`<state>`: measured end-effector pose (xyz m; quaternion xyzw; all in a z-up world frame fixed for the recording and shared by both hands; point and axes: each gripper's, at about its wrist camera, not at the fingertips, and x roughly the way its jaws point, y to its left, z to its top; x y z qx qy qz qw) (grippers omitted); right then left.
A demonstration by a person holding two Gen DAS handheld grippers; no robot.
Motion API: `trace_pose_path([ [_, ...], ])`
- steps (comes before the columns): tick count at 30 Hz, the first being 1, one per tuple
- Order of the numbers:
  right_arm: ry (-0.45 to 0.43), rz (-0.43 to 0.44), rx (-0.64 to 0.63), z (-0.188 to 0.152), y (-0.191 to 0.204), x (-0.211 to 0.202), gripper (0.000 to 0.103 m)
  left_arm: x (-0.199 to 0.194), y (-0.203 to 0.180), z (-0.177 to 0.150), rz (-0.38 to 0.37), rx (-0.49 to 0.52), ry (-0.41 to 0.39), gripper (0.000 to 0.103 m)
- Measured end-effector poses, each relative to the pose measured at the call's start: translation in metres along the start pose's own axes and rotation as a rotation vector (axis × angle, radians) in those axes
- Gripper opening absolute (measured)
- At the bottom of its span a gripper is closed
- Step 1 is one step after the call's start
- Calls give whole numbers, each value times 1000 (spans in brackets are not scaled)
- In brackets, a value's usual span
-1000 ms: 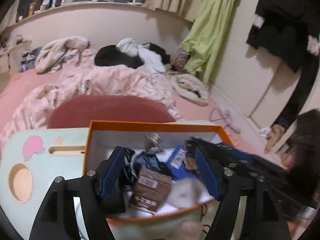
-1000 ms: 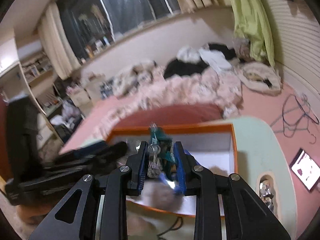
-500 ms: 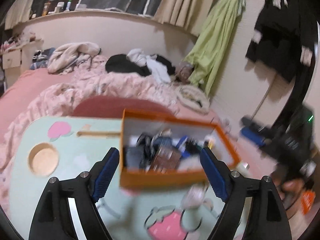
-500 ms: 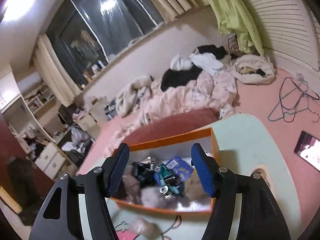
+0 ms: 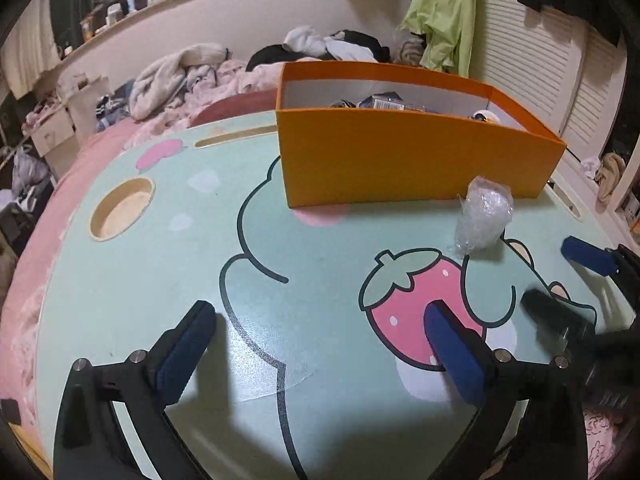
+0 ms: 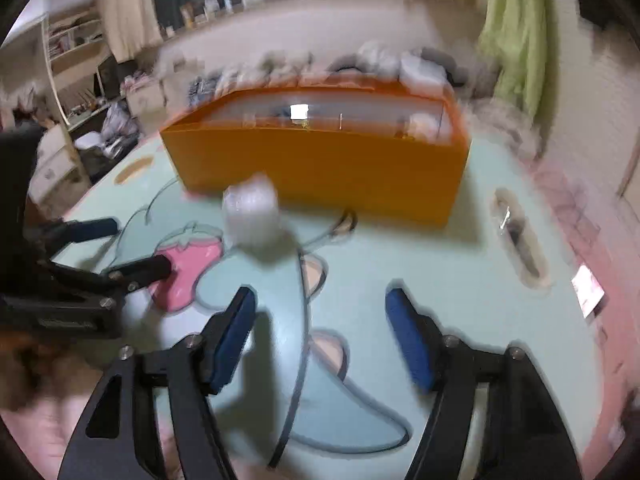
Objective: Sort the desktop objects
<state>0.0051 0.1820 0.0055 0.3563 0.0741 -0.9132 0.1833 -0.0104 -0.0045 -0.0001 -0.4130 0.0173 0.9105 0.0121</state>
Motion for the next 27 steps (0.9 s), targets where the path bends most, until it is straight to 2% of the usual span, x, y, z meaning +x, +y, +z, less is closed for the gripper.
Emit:
trace_pose_path([
  [9,-11,-5,10,-6,-2,38,87,0,1,0,0,0,-2,103],
  [15,-13,-3,5,-11,1,49,88,-1,1,0,0,0,-2,103],
  [27,-15,-1,5,-11,2,44,88,-1,1,-1,0,-1,-3,103],
])
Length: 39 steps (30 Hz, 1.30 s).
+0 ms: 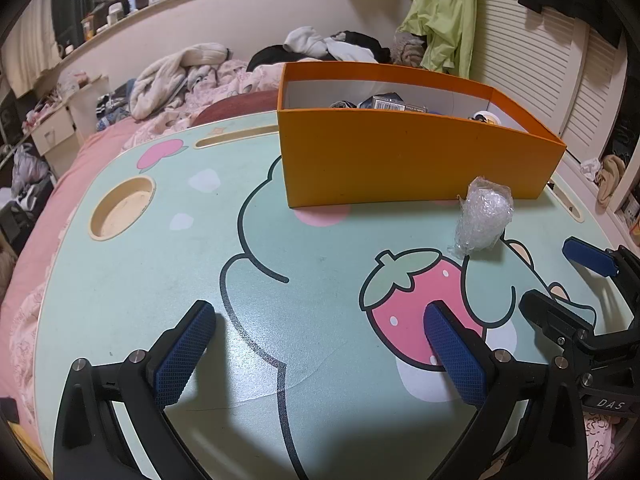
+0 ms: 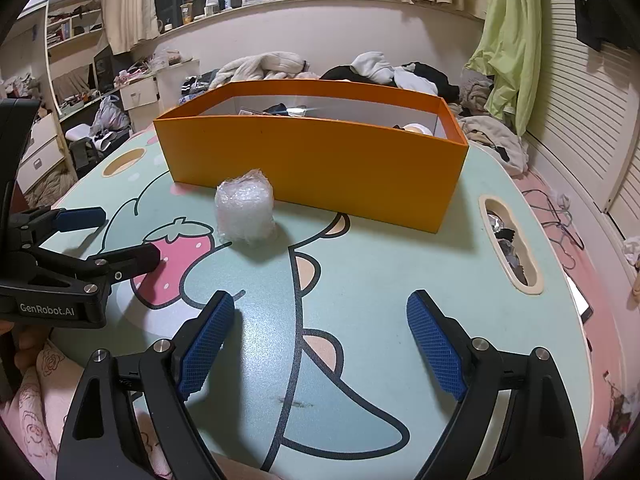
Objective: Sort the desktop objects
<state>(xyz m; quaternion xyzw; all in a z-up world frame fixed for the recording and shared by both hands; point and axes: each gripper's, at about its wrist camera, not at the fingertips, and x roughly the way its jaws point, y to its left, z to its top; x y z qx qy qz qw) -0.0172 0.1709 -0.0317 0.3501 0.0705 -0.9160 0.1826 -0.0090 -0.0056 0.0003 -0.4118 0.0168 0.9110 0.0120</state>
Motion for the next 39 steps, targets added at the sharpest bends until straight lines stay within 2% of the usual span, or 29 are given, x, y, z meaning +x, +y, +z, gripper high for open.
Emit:
trace_pose_path([
  [39,0,-1,3,2,2,-5,89,-1,1,-2,0,-1,-1,103],
])
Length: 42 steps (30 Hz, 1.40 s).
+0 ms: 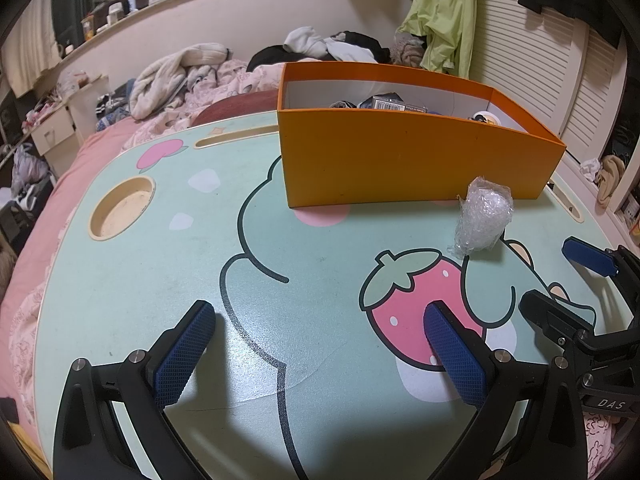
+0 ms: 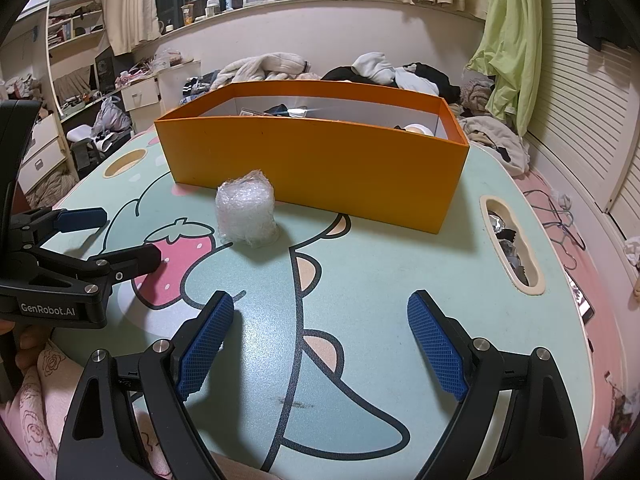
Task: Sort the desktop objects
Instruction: 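Reach the left tool to the clear plastic bag and grasp it, then lift the clear plastic bag and drop it into the box with the left tool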
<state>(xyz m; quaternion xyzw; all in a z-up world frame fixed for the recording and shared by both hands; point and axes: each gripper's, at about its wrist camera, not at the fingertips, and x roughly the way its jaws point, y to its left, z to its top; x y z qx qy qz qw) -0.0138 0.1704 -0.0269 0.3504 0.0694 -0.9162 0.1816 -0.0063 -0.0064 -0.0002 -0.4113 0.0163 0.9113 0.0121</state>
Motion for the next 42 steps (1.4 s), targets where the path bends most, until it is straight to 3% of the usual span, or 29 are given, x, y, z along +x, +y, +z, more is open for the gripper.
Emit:
trace_pose_path([
  [5,-28,25,40,1,-9,-13,89,0,0,0,0,0,0,103],
  [9,-110,102,196,1,-36,-34,89,-2,-1,0,-3,0,-4,103],
  [12,-140,138,293,2,-54,-35,89,-10,-6,1,-75,14,-26,95],
  [16,-147,145,295,3,-49,-37,89,-24,-27,18,-162,71,-93,88],
  [19,-159,151,294,4,-49,-39,89,-21,-49,37,-234,118,-94,76],
  [22,-175,167,318,1,-56,-42,89,0,-75,54,-276,177,-36,63],
  [24,-167,177,329,0,-59,-40,89,18,-91,56,-277,216,28,40],
  [25,-165,178,330,0,-59,-40,89,24,-98,57,-269,244,17,28],
  [28,-165,179,328,0,-59,-41,89,19,-101,57,-278,254,9,25],
  [33,-162,177,323,-1,-55,-44,89,-15,-77,67,-291,165,-105,25],
  [36,-160,176,319,-2,-53,-45,89,-33,-61,94,-293,123,-166,25],
  [39,-158,174,316,-2,-53,-45,89,-41,-46,125,-237,72,-231,27],
  [40,-158,175,316,-2,-53,-45,89,-39,-41,135,-219,34,-249,46],
  [41,-158,175,317,-2,-53,-45,89,-33,-36,139,-209,0,-247,90],
  [42,-158,175,317,-2,-53,-45,89,-22,-31,143,-197,-35,-226,103],
])
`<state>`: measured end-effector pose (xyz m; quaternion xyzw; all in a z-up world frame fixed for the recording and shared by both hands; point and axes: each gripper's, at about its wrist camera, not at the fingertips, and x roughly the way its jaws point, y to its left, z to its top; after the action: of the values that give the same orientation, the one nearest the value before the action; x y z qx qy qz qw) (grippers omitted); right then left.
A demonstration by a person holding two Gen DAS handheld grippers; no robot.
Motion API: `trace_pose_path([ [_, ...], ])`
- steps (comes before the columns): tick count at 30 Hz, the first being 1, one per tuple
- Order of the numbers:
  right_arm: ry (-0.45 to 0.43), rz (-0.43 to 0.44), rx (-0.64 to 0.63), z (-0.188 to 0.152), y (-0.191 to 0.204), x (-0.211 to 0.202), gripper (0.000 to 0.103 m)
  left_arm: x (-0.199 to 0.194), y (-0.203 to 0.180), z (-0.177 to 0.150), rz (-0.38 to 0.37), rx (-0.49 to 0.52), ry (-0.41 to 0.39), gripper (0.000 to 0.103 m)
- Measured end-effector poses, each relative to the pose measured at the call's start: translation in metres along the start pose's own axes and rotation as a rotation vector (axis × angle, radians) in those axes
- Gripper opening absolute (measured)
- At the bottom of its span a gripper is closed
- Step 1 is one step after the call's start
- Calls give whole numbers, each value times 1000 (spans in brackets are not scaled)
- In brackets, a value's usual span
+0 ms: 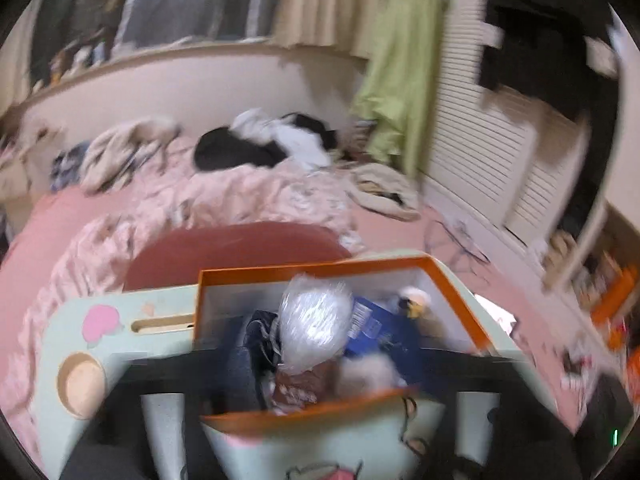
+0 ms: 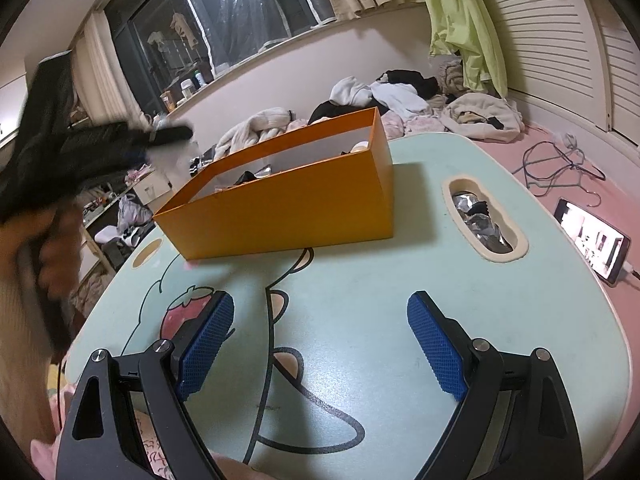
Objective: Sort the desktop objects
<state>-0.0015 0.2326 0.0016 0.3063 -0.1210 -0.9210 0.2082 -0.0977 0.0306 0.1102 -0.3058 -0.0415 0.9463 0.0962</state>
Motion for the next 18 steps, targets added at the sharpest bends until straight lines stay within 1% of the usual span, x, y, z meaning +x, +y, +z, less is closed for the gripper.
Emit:
trace_pose_path([
  [1,0,0,0,0,0,0,89,14,3,-2,0,-22,37,103],
  [3,0,-1,-1,0,0,0,89,43,0,-15,-25,1,152,102],
  [4,0,-1,0,0,0,0,89,57,-3,-24,-1,31,200,95],
  [5,1,0,0,0,1,0,89,58,-10,-30,49,92,160,95],
  [6,2,1,0,0,1,0,89,52,-12,-35,59,116,103,95],
  [8,3,1,0,-1,1,-1,89,52,-6,-35,43,70,113,91],
  [9,2,1,-1,0,1,0,89,52,-5,-36,58,78,124,91],
  [14,4,0,-1,-1,1,0,89,42,0,-44,40,94,108,91],
  [18,5,0,-1,-1,2,0,89,27,-3,-59,51,88,104,91],
])
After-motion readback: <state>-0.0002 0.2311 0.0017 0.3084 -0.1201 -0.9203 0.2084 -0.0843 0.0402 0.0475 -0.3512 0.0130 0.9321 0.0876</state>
